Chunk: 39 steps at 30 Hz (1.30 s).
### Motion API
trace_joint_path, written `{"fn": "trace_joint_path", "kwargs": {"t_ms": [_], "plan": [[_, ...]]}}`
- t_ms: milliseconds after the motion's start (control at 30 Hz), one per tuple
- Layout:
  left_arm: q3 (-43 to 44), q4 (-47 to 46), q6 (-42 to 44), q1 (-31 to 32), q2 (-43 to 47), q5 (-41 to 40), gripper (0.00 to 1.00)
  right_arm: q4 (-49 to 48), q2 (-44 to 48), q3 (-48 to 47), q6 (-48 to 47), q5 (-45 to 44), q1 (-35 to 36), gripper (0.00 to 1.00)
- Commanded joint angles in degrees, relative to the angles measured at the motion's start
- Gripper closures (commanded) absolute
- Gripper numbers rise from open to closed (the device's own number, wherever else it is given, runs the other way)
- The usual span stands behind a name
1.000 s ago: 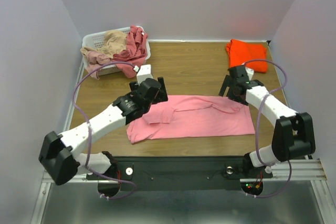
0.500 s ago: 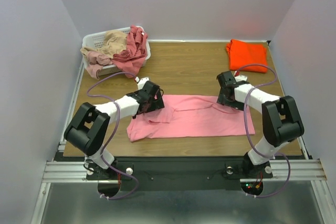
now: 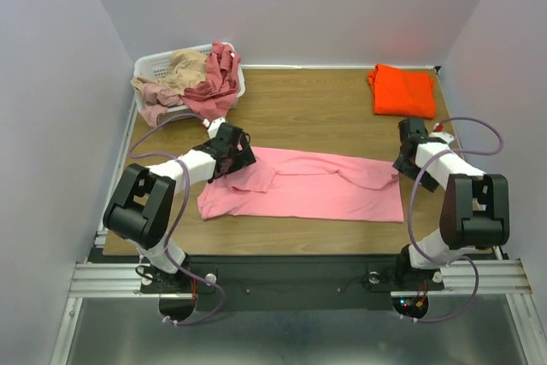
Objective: Fold and stack the t-shirts
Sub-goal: Fold the tshirt
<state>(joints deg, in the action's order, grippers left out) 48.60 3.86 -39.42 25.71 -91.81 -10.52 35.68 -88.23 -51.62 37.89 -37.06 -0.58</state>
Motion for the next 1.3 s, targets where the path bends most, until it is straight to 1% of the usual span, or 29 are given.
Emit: {"fn": "trace_joint_path", "kwargs": {"t_ms": [0,67,167,200,267,300,333,400,433,467,500,567,633,700,733,767,800,833,867,900,1033,1100,1167,1200,1267], "plan": [[-1.4,7.0,2.3,-2.1,-4.2,-1.1,0.02,1.4,4.5,1.0,1.7,-2.0,-3.9,0.00],[-1.0,6.4,3.6,-2.2,-4.3,-0.3,0.02,1.6,6.8,1.1,1.8,-0.2,-5.4,0.00],[0.0,6.6,5.0,-2.2,-4.4,-1.3,0.02,1.5,9.5,0.4,0.3,5.7,-5.5,0.00],[0.2,6.7,5.3,-2.4,-4.5,-1.3,0.02,1.3,10.1,-0.3,-0.3,10.1,-5.5,0.00],[0.8,6.4,6.1,-2.4,-4.5,-0.9,0.02,0.4,11.2,-0.7,-3.2,15.5,-5.5,0.00],[1.1,6.2,6.5,-2.4,-4.5,-0.7,0.02,-1.4,12.2,-0.5,-5.0,21.6,-5.4,0.00],[1.4,6.2,7.0,-2.4,-4.5,-0.5,0.02,-2.0,12.5,-0.4,-7.5,24.4,-5.5,0.00],[2.3,6.2,7.7,-2.4,-4.5,-0.2,0.02,-3.9,13.0,0.4,-9.1,30.5,-5.4,0.00],[2.5,6.2,7.7,-2.4,-4.6,-0.1,0.02,-7.5,13.3,1.3,-9.8,37.4,-5.4,0.02],[2.7,6.1,8.0,-2.4,-4.5,-0.1,0.02,-9.4,13.3,3.3,-10.1,41.9,-5.3,0.06],[2.8,6.1,8.1,-2.4,-4.6,-0.1,0.02,-10.4,12.8,3.9,-10.1,44.8,-5.3,0.07],[3.0,6.2,8.1,-2.4,-4.2,-0.1,0.02,-10.7,10.0,3.9,-9.6,42.8,-4.8,0.10],[2.9,6.2,8.3,-2.4,-3.7,0.0,0.02,-11.2,7.1,3.5,-9.6,39.5,-4.8,0.14],[2.5,5.8,8.7,-2.4,-3.0,0.1,0.02,-11.7,5.0,2.5,-10.1,39.0,-4.8,0.26],[2.1,5.6,8.7,-2.4,-2.8,0.2,0.02,-11.9,3.3,2.0,-10.2,38.7,-4.8,0.28],[2.0,5.5,8.9,-2.4,-2.7,0.3,0.02,-12.3,2.6,1.9,-10.2,38.5,-4.8,0.34],[1.9,5.5,9.1,-2.4,-2.6,0.4,0.02,-12.6,2.0,1.6,-10.3,38.4,-4.8,0.37],[1.8,5.2,9.4,-2.4,-2.6,0.4,0.02,-12.6,1.0,0.8,-10.2,37.4,-4.8,0.43],[1.8,5.3,9.4,-2.4,-2.6,0.4,0.02,-12.7,1.0,0.7,-10.1,37.4,-4.8,0.43],[1.7,5.2,9.6,-2.4,-2.7,0.3,0.02,-12.7,0.3,0.5,-10.0,35.4,-4.8,0.49],[1.7,5.1,10.0,-2.4,-3.5,0.4,0.02,-13.1,-1.9,-0.1,-10.1,34.9,-4.8,0.53],[1.7,5.0,10.1,-2.4,-3.8,0.5,0.02,-13.3,-2.9,-0.5,-9.9,35.3,-4.8,0.57],[1.6,4.8,10.2,-2.4,-4.0,0.5,0.02,-13.4,-3.2,-0.7,-9.9,35.4,-4.8,0.59],[1.5,4.8,10.2,-2.4,-3.9,0.5,0.02,-13.4,-3.2,-0.9,-9.9,35.4,-4.8,0.62],[1.4,4.8,10.4,-2.4,-4.0,0.4,0.02,-13.4,-2.8,-0.9,-9.7,35.1,-4.8,0.62]]}}
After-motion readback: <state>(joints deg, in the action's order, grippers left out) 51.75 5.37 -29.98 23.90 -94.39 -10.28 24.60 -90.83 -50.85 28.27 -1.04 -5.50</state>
